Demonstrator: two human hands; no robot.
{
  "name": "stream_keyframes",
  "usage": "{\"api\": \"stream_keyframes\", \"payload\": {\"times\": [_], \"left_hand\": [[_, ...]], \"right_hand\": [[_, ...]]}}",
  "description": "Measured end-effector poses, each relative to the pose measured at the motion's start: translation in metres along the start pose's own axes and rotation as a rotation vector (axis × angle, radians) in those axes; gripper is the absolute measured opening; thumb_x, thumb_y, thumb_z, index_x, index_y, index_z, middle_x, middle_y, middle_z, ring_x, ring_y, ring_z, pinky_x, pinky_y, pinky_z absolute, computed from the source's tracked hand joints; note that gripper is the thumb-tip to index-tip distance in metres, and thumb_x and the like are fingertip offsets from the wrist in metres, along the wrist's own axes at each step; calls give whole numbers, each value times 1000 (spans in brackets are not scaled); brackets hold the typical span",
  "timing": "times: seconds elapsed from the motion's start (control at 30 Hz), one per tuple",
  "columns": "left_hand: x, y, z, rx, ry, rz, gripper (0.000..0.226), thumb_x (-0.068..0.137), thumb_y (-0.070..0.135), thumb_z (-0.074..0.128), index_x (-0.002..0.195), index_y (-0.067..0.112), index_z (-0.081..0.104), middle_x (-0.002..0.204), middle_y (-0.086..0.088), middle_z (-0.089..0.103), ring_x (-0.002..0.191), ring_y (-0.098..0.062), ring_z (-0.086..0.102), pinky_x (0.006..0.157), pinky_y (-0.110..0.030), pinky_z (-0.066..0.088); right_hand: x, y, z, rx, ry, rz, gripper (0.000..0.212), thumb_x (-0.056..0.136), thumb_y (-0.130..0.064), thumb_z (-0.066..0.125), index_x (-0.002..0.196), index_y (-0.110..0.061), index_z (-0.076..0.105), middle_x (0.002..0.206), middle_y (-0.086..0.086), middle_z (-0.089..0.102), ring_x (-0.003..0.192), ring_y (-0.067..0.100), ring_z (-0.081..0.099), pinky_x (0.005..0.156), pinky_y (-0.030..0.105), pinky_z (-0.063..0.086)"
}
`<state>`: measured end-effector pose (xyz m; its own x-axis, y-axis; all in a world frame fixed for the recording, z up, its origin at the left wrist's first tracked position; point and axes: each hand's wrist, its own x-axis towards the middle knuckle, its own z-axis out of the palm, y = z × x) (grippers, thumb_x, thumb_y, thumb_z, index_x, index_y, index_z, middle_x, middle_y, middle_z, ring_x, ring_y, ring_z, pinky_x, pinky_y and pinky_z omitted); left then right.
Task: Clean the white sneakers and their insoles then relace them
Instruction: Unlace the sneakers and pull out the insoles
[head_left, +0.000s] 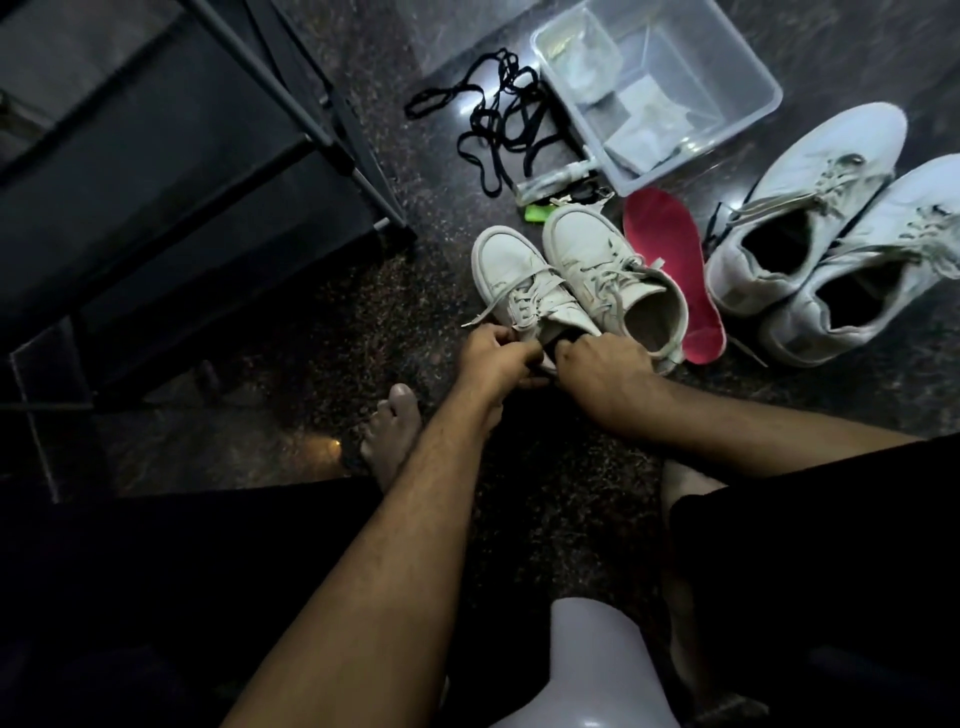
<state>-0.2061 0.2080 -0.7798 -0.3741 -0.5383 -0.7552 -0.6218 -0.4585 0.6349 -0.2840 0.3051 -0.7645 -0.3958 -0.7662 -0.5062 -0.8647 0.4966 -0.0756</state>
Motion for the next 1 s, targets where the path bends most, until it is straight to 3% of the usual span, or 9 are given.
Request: {"api": "stream_keyframes", "payload": {"times": [0.1,0.17,0.27,0.33,0.47,0.53,0.73,0.9,1.0], "left_hand": [[4,-5,-6,0,-39,24,22,84,-3,70,86,11,53,76,-11,61,48,-15,57,52,-30,51],[9,-10,-6,93,11,91,32,77,11,81,84,20,52,79,-8,63,58,-18,60,57,-34,53],[18,-22,-4,213,92,196,42,52,40,80,83,35,53,86,-2,67,75,-20,63,68,-41,55],[19,-27,-3,278,149,325,45,50,40,79,87,41,54,93,-5,65,79,-20,63,75,-37,54],[14,-13,-7,473,171,602,32,66,18,85,92,14,65,97,-8,53,83,-16,55,75,-25,48],[16,-10,-11,483,160,638,25,71,23,86,78,11,65,88,-8,56,77,-17,54,68,-25,45],[11,11,-23,82,64,527,31,94,22,68,73,-1,60,63,-3,54,59,-8,45,56,-24,38],[4,26,-24,-15,115,502,31,92,30,67,68,10,63,65,-6,65,62,-14,56,63,-31,46],[-15,38,-21,-292,139,394,27,99,24,61,74,13,61,73,-7,67,67,-17,61,64,-31,52]], "right_hand": [[-4,14,-4,-53,53,-123,29,105,-33,36,121,-16,54,115,5,66,103,31,66,64,35,40],[-12,24,-9,-59,99,-184,27,103,-37,39,120,-20,50,112,3,66,98,30,67,62,35,40],[-17,32,-20,116,295,-197,29,94,-31,52,120,-20,48,110,3,62,93,31,65,61,36,43],[0,36,-25,270,379,-216,42,86,-21,61,126,-19,49,114,5,57,95,31,63,61,38,46],[44,46,-29,268,199,-369,56,80,-25,75,132,-24,56,132,6,51,111,30,54,84,44,52],[53,51,-29,210,197,-384,43,83,-32,73,123,-23,61,123,7,54,108,31,54,77,45,53],[48,66,-28,212,364,-289,22,91,-32,61,101,-12,63,97,11,60,91,34,55,69,44,48],[34,59,-27,238,420,-244,19,93,-30,59,100,-13,63,96,8,60,91,32,55,69,41,45],[29,59,-31,300,399,-217,16,92,-29,56,100,-17,63,96,8,58,92,33,57,71,44,51]]}}
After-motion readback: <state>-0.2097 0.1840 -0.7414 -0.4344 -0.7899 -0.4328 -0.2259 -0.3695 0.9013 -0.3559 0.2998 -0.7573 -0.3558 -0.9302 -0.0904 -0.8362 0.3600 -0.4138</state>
